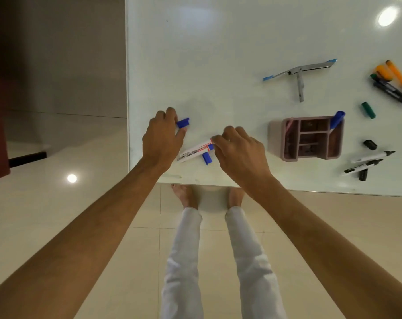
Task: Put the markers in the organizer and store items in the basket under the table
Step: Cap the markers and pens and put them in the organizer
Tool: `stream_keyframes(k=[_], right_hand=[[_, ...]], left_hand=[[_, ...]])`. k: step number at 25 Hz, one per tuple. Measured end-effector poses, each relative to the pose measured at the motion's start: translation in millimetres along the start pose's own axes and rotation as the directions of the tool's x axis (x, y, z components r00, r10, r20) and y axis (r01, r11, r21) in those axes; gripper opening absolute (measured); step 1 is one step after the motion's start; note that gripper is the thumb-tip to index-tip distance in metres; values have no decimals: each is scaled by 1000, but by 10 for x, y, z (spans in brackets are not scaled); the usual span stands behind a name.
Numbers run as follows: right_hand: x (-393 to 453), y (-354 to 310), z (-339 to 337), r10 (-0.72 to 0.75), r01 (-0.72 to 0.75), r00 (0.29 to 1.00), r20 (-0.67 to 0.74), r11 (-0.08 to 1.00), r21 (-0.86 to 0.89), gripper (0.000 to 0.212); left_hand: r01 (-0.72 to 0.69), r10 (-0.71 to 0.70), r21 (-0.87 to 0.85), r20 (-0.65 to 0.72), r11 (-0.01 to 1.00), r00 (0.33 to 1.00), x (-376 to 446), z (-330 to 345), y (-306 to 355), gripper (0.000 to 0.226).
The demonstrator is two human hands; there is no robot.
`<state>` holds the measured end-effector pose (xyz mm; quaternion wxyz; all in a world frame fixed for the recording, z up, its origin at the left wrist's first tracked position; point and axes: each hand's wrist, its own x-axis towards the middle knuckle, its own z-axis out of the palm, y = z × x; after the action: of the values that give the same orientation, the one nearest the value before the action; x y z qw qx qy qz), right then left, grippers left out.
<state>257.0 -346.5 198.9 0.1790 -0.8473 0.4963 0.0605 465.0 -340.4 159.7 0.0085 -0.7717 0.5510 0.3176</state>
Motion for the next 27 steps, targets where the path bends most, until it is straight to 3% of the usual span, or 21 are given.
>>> stream_keyframes(k=[4, 10, 12, 14, 16, 17, 18, 19, 20, 21, 22, 27], right_hand=[[420, -117, 97, -75, 91, 953, 295, 995, -41, 26], [630, -228, 48, -144, 246, 888, 436, 952, -185, 18], [687, -257, -8, -117, 184, 936, 333, 967, -176, 20], [751, -255, -103, 7, 16, 985, 174, 991, -132, 20], [727, -219, -308, 207, -207, 978, 9, 978, -32, 24], [684, -192, -456, 320, -313, 946, -58, 944, 103, 23], [627, -149, -613, 443, -404, 895, -53, 855, 324, 21], [553, -95, -758, 542, -455, 839, 39, 661, 597, 21], [455, -54, -930, 571, -469, 798, 192, 389, 793, 20], [341, -16, -1063, 535, -466, 785, 313, 177, 867, 18], [219, 21, -1151, 488, -462, 791, 370, 79, 883, 17], [-292, 193, -1268, 464, -411, 810, 358, 13, 912, 8]], left_hand=[[-25, 21, -53, -62, 998, 998, 88, -108, -170, 29], [86, -122, -299, -102, 950, 987, -122, -354, -487, 32], [122, -152, -366, -53, 922, 987, -207, -439, -519, 31], [146, -155, -450, 17, 881, 988, -296, -518, -505, 30], [192, -158, -529, 108, 826, 981, -396, -593, -448, 32], [216, -151, -569, 160, 794, 976, -448, -628, -396, 33], [231, -131, -609, 204, 759, 970, -491, -657, -331, 34], [235, -101, -646, 238, 727, 966, -526, -688, -259, 33], [237, -64, -679, 270, 695, 961, -553, -720, -177, 31], [246, -22, -710, 309, 660, 951, -578, -760, -91, 30], [260, 22, -738, 348, 623, 937, -598, -792, -1, 31], [234, 160, -760, 404, 606, 901, -611, -906, 381, 30]])
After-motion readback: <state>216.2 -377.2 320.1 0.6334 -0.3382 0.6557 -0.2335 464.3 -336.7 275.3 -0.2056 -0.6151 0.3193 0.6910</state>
